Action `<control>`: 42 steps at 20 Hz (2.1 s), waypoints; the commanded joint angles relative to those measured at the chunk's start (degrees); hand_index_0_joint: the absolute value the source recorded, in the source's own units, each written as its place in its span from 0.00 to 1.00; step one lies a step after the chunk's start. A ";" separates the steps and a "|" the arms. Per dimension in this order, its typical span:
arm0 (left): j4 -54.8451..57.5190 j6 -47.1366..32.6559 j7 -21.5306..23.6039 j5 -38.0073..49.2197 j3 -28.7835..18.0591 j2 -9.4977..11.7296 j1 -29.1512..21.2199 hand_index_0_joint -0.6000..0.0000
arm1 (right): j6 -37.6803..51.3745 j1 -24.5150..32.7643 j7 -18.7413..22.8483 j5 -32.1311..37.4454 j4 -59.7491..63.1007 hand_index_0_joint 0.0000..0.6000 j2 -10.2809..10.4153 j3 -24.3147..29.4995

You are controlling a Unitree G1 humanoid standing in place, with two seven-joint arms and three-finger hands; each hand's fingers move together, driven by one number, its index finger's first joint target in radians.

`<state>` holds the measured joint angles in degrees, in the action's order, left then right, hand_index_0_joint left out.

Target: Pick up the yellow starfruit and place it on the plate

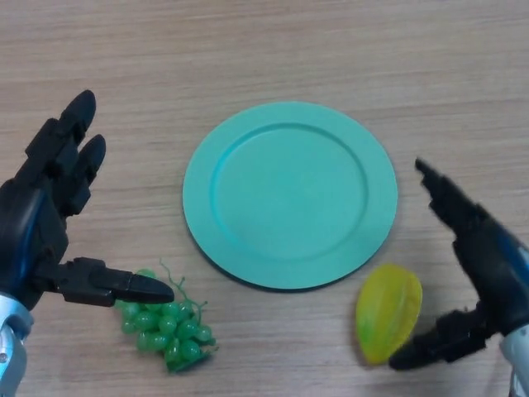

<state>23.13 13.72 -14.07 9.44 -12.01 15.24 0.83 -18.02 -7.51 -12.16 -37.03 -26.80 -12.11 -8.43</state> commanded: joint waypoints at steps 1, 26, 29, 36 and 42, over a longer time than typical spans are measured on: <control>1.86 -4.78 1.62 -0.98 -1.69 1.93 -2.07 1.00 | 3.49 0.36 2.18 -2.88 -1.55 0.00 -0.27 -0.72; 2.60 -4.05 2.25 0.70 -0.80 0.82 -1.00 1.00 | -1.47 2.17 2.93 7.93 4.94 1.00 0.45 -5.38; 3.15 -3.71 2.35 0.78 -0.62 0.89 -0.84 1.00 | 0.00 2.42 1.72 6.98 4.69 1.00 -0.13 -3.97; 3.93 -3.51 2.04 1.46 -1.39 0.96 -0.73 1.00 | -0.66 4.99 -3.67 14.04 -2.49 1.00 -0.94 5.60; 4.77 -1.75 2.46 2.30 -1.12 0.94 -1.09 1.00 | -10.03 13.67 -4.20 24.15 -6.11 1.00 -1.57 7.46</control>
<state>24.16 16.56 -13.16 8.71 -9.71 14.55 1.37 -32.08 3.89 -17.23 -14.75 -29.60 -12.48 -3.23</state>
